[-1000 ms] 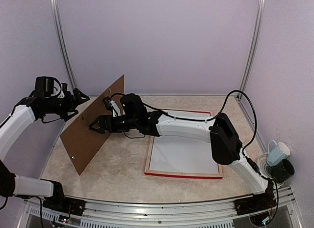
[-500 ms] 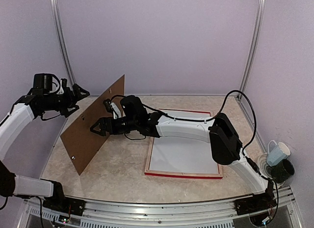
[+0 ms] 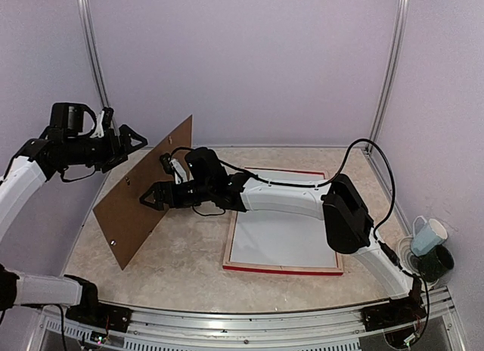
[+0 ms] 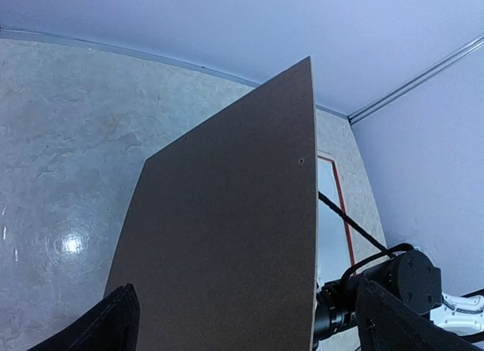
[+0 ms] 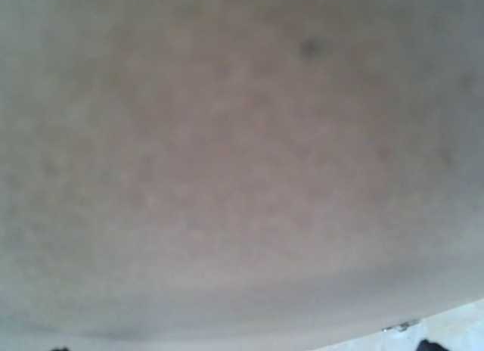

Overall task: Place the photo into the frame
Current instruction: Turn over the backboard.

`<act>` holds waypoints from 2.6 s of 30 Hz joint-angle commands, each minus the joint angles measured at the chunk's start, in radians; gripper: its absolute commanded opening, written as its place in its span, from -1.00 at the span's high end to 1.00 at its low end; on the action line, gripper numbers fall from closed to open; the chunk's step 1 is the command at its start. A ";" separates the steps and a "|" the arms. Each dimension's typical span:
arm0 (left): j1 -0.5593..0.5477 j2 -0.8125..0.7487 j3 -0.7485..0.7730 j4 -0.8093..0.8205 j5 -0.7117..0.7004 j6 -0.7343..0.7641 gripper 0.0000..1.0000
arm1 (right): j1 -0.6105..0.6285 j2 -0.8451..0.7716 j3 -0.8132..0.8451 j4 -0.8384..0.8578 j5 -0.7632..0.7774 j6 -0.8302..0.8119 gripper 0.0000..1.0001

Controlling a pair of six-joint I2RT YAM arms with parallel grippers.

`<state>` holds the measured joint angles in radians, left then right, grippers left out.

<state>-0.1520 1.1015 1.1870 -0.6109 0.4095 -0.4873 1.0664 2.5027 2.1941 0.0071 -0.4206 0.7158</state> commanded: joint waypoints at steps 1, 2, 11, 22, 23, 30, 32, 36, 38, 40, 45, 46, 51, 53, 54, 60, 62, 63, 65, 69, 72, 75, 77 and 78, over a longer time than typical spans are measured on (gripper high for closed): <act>-0.062 -0.001 0.045 -0.070 -0.099 0.079 -0.94 | 0.010 -0.001 0.008 -0.021 0.019 -0.009 -0.98; -0.076 0.000 0.051 -0.077 -0.119 0.086 -0.94 | 0.010 -0.001 0.009 -0.025 0.022 -0.010 -0.98; -0.152 0.023 0.085 -0.132 -0.237 0.139 -0.64 | 0.010 0.012 0.032 -0.034 0.031 -0.009 -0.98; -0.235 0.058 0.139 -0.205 -0.324 0.201 -0.34 | 0.010 0.020 0.037 -0.041 0.032 -0.006 -0.98; -0.243 0.061 0.146 -0.211 -0.330 0.205 -0.32 | 0.010 0.019 0.037 -0.043 0.032 -0.007 -0.98; -0.320 0.109 0.186 -0.264 -0.458 0.213 -0.01 | 0.010 0.018 0.035 -0.051 0.035 -0.010 -0.98; -0.333 0.122 0.191 -0.271 -0.474 0.211 0.09 | 0.010 0.014 0.032 -0.051 0.037 -0.012 -0.98; -0.347 0.134 0.205 -0.281 -0.513 0.203 0.24 | 0.010 0.009 0.029 -0.052 0.039 -0.016 -0.98; -0.357 0.142 0.215 -0.292 -0.540 0.203 0.29 | 0.010 0.007 0.029 -0.054 0.039 -0.016 -0.98; -0.373 0.154 0.225 -0.307 -0.564 0.207 0.33 | 0.010 0.005 0.029 -0.056 0.039 -0.018 -0.98; -0.400 0.187 0.246 -0.326 -0.606 0.211 0.47 | 0.010 0.003 0.029 -0.062 0.036 -0.026 -0.98; -0.400 0.189 0.246 -0.326 -0.604 0.212 0.49 | 0.010 0.002 0.029 -0.062 0.036 -0.028 -0.98; -0.400 0.200 0.247 -0.332 -0.590 0.222 0.50 | 0.010 0.001 0.031 -0.070 0.035 -0.034 -0.98; -0.400 0.208 0.246 -0.338 -0.586 0.229 0.56 | 0.010 0.002 0.033 -0.070 0.034 -0.037 -0.98; -0.401 0.211 0.245 -0.341 -0.587 0.232 0.66 | 0.010 0.000 0.033 -0.071 0.034 -0.036 -0.98; -0.398 0.216 0.239 -0.324 -0.595 0.230 1.00 | 0.010 -0.008 0.023 -0.079 0.037 -0.041 -0.98; -0.396 0.218 0.244 -0.321 -0.592 0.228 1.00 | 0.010 -0.018 0.009 -0.079 0.041 -0.047 -0.98; -0.396 0.220 0.246 -0.318 -0.593 0.227 1.00 | 0.010 -0.025 0.000 -0.078 0.045 -0.051 -0.98; -0.393 0.222 0.257 -0.316 -0.595 0.223 1.00 | 0.010 -0.041 -0.021 -0.079 0.054 -0.064 -0.98; -0.382 0.219 0.289 -0.303 -0.601 0.213 1.00 | 0.009 -0.091 -0.061 -0.104 0.094 -0.113 -0.98; -0.367 0.209 0.317 -0.282 -0.601 0.201 1.00 | 0.009 -0.147 -0.112 -0.128 0.128 -0.172 -0.98; -0.358 0.196 0.329 -0.254 -0.597 0.184 1.00 | 0.008 -0.225 -0.191 -0.134 0.163 -0.225 -0.98; -0.354 0.184 0.323 -0.224 -0.591 0.171 1.00 | 0.005 -0.276 -0.251 -0.135 0.180 -0.256 -0.98; -0.352 0.177 0.319 -0.213 -0.586 0.165 1.00 | 0.002 -0.301 -0.286 -0.134 0.188 -0.268 -0.98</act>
<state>-0.5171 1.3163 1.4670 -0.9260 -0.1898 -0.2848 1.0664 2.3466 1.9923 -0.1223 -0.2897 0.5392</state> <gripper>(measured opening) 0.027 0.992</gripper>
